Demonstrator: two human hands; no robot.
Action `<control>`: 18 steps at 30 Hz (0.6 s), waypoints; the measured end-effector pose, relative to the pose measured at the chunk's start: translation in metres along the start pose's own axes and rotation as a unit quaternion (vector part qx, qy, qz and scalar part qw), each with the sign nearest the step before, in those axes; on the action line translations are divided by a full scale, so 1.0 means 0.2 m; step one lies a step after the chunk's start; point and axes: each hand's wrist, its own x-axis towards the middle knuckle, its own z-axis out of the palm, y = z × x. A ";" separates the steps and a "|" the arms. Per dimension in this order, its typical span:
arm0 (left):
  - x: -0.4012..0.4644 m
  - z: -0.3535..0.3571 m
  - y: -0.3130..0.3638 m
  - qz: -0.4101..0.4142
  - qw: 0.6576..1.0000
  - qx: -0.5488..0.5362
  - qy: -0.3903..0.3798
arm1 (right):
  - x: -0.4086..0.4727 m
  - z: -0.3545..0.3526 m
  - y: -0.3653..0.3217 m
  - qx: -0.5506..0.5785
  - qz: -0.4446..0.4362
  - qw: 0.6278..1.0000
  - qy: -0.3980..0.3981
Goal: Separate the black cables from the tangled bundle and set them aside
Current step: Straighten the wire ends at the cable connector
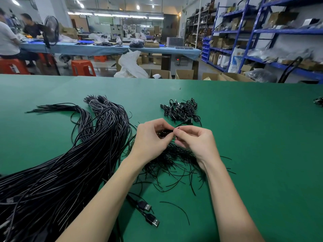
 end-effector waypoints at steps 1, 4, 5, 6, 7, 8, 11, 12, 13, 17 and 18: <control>0.00 0.00 0.00 0.011 1.000 0.003 -0.003 | 0.00 0.00 0.00 0.007 0.004 1.000 0.003; 0.00 0.00 0.00 0.018 0.999 0.014 -0.042 | 0.00 -0.02 0.01 -0.028 -0.008 1.000 -0.004; 0.00 -0.01 0.00 0.009 0.998 0.019 -0.056 | 0.00 -0.03 0.02 -0.045 -0.020 0.999 -0.006; 0.01 -0.01 0.00 -0.008 0.997 0.020 -0.073 | 0.00 -0.04 0.02 -0.070 -0.037 0.997 -0.005; 0.02 -0.02 0.00 -0.038 0.995 0.001 -0.096 | 0.01 -0.05 0.03 -0.104 -0.059 0.993 -0.001; 0.02 -0.02 0.00 -0.082 0.988 -0.049 -0.121 | 0.01 -0.05 0.04 -0.139 -0.083 0.987 0.001; 0.04 -0.03 -0.01 -0.250 0.919 -0.271 -0.139 | 0.01 -0.04 0.07 -0.203 -0.142 0.969 -0.014; 0.04 -0.04 -0.01 -0.289 0.889 -0.329 -0.133 | 0.00 -0.03 0.07 -0.223 -0.164 0.961 -0.021; 0.04 -0.05 -0.01 -0.319 0.860 -0.377 -0.129 | -0.01 -0.03 0.07 -0.243 -0.190 0.951 -0.027; 0.03 -0.07 -0.01 -0.400 0.765 -0.479 -0.160 | -0.02 -0.03 0.06 -0.277 -0.295 0.914 -0.030; 0.03 -0.07 -0.01 -0.421 0.735 -0.504 -0.170 | -0.02 -0.03 0.05 -0.280 -0.312 0.908 -0.031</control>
